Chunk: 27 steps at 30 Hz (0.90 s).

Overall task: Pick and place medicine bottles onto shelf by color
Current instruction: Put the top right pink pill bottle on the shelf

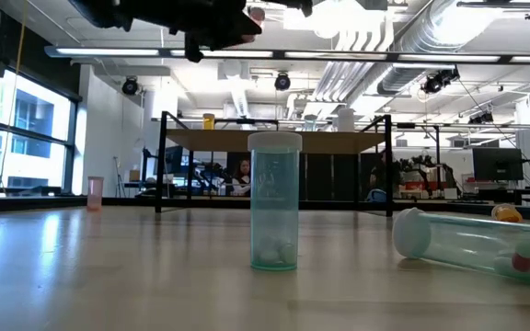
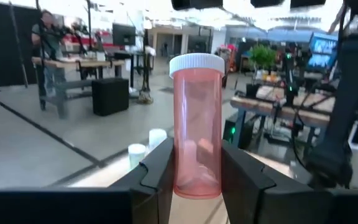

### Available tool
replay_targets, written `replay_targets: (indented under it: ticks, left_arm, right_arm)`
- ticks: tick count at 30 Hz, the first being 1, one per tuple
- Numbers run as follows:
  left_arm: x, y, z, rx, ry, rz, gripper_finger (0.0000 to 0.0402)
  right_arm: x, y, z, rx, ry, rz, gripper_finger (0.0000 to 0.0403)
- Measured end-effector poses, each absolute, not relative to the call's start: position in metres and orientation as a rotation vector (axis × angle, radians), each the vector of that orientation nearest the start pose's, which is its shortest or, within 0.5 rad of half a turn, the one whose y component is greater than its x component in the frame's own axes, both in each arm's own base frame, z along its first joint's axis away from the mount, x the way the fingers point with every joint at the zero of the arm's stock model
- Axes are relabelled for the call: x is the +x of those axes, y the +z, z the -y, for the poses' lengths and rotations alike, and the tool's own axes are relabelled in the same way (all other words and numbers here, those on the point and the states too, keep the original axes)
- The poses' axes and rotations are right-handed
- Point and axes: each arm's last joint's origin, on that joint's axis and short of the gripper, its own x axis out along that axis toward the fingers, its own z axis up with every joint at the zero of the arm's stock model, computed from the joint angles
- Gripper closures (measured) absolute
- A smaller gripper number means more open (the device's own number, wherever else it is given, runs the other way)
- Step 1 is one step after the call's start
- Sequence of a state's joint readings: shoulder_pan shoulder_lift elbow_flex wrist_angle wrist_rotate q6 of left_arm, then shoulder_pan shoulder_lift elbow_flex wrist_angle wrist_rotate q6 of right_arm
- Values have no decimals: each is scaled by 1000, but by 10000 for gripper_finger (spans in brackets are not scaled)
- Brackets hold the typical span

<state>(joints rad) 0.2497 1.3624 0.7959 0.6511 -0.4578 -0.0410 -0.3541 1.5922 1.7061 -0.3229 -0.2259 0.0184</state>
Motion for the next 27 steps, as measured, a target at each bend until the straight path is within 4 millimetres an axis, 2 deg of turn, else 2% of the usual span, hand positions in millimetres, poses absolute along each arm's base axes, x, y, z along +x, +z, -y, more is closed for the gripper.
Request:
replay_targets:
  ticks: [11,27]
  left_arm:
    - [285,292,-87,50,714,94,304]
    - [284,290,-88,75,756,64,304]
  right_arm:
    - [355,412,125,123,-149,-267,200]
    - [356,407,125,190,-156,-305,204]
